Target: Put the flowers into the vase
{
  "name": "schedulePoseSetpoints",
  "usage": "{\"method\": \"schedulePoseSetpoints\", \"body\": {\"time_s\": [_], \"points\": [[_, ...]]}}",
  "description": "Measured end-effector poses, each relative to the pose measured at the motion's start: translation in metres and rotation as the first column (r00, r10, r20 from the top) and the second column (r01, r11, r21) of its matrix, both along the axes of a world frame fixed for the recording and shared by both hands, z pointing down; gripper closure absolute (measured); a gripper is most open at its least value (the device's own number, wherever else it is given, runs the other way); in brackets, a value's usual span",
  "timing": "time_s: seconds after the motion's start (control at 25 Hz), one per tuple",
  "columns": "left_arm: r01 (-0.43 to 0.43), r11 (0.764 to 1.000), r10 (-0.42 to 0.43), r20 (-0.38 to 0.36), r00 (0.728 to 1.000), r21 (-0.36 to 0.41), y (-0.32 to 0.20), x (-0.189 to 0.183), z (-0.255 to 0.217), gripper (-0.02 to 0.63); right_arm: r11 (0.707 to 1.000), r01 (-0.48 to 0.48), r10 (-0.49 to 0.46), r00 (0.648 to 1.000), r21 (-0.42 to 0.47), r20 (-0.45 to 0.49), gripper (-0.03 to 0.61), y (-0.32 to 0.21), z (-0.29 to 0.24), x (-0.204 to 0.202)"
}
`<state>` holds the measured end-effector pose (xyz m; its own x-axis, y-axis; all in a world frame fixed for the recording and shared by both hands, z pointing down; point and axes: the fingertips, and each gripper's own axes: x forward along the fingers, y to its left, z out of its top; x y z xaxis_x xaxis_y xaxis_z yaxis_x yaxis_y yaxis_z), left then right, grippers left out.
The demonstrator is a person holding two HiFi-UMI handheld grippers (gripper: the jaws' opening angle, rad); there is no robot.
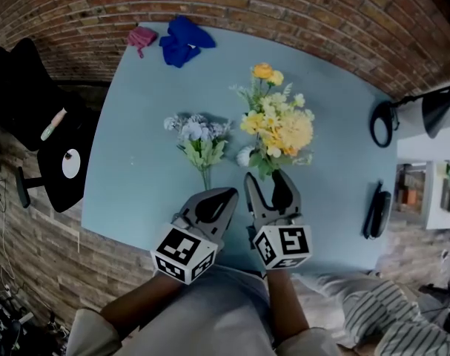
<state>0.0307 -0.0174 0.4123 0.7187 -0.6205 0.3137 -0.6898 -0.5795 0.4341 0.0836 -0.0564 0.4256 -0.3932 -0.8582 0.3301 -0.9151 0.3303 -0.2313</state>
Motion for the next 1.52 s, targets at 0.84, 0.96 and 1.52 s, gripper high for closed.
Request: {"method": "schedulePoseSetpoints", "body": {"time_s": [0.84,0.96,1.52], "points": [[-0.013,0.994,0.012,0.003,1.000,0.105,0.014,0.010,-0.029,0.598,0.993,-0.023,0.023,1.000,0.113,-0.003,0.555,0.064,-0.061,0.010],[-0.004,0.992,0.004,0.007,1.000,0.122,0.017,0.007,-0.035,0.598,0.993,-0.021,0.021,1.000,0.118,0.008,0.556,0.071,-0.069,0.010],[0.003,0.983,-0.002,-0.007,1.000,0.183,0.029,-0.001,-0.073,0.598,0.990,0.044,-0.035,0.997,0.131,-0.067,0.557,0.096,-0.087,-0.003]]}}
